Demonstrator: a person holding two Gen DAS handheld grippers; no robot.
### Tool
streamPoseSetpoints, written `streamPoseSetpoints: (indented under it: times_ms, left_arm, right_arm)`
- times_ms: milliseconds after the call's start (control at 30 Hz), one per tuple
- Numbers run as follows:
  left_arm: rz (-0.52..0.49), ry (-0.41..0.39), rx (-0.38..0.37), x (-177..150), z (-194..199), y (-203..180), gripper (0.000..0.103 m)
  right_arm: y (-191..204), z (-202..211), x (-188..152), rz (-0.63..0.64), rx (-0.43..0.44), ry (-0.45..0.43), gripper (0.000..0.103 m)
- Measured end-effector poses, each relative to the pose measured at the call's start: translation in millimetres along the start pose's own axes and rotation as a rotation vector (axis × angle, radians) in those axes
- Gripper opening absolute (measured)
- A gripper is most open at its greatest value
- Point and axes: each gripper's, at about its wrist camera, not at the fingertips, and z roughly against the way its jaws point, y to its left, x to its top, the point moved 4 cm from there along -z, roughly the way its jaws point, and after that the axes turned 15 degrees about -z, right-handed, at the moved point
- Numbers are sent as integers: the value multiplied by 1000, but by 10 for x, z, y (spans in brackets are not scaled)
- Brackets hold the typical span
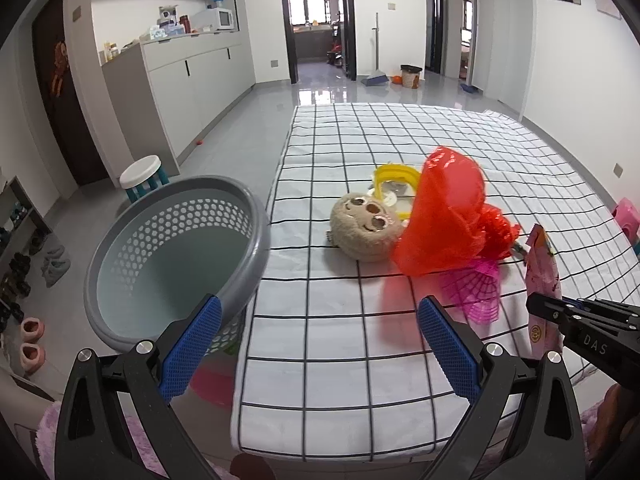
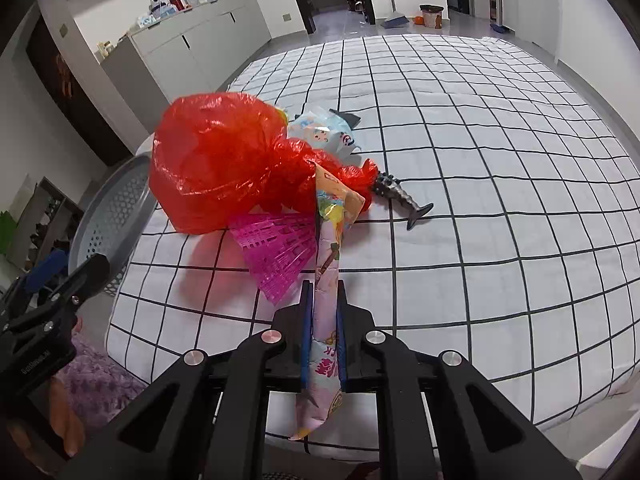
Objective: Collect trash
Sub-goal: 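Grasp the pink mesh shuttlecock with the left gripper while the right gripper holds the packet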
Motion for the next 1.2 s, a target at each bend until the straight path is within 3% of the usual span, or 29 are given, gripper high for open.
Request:
streamPoseSetpoints:
  times_ms: [633,767,1200]
  left_arm:
    - [-74,11,-147,185,-266,-820,97]
    - [-72,43,-171,201,-414,-942,97]
    - [-102,114,-156,265,-858,-1220,97]
  right_arm:
    - [-525,347,81,-131,17,-51,10]
    - [-616,393,84,-155,28,-55,10]
    - [-631,375,154,-180,79,-41,10]
